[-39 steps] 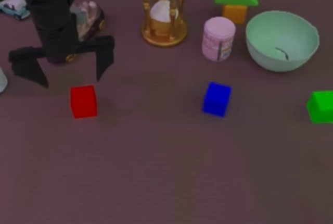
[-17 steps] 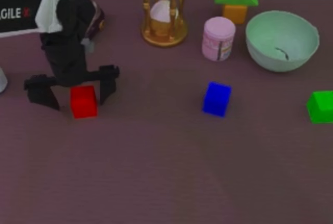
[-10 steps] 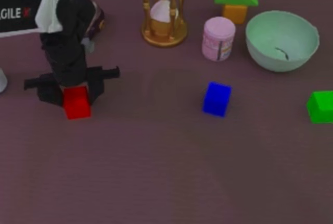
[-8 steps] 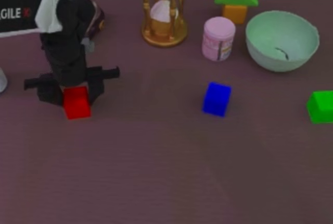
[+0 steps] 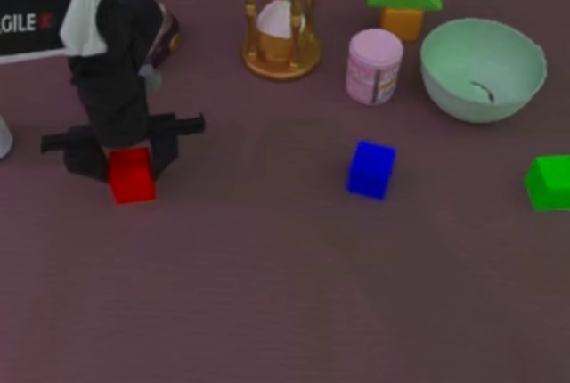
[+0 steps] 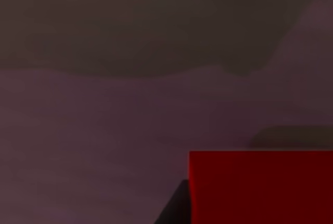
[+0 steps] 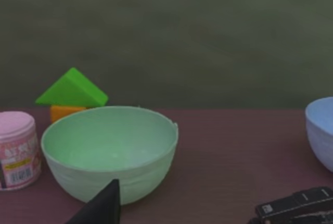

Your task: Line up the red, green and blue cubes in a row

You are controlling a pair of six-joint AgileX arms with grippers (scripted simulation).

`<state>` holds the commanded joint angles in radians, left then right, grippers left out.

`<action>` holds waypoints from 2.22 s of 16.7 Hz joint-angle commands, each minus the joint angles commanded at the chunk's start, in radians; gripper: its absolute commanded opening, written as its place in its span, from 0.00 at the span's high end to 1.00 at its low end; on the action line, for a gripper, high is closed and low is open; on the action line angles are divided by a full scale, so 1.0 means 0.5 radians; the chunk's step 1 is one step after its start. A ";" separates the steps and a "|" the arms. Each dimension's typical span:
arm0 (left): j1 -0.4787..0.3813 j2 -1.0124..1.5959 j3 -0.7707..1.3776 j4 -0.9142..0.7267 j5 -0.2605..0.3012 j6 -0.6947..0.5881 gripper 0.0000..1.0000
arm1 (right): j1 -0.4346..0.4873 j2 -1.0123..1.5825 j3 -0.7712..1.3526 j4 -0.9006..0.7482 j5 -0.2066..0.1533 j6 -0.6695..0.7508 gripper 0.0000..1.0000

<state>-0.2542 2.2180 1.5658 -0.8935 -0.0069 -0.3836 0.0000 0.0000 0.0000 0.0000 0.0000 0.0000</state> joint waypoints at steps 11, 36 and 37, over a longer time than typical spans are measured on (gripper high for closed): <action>0.037 -0.161 0.317 -0.479 -0.002 -0.005 1.00 | 0.000 0.000 0.000 0.000 0.000 0.000 0.00; -0.824 -0.630 -0.447 -0.187 -0.011 -0.558 1.00 | 0.000 0.000 0.000 0.000 0.000 0.000 0.00; -0.825 -0.607 -0.500 -0.106 -0.010 -0.560 1.00 | 0.000 0.000 0.000 0.000 0.000 0.000 0.00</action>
<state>-0.6668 1.9147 1.3157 -0.9468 -0.0119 -0.6634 0.0000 0.0000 0.0000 0.0000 0.0000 0.0000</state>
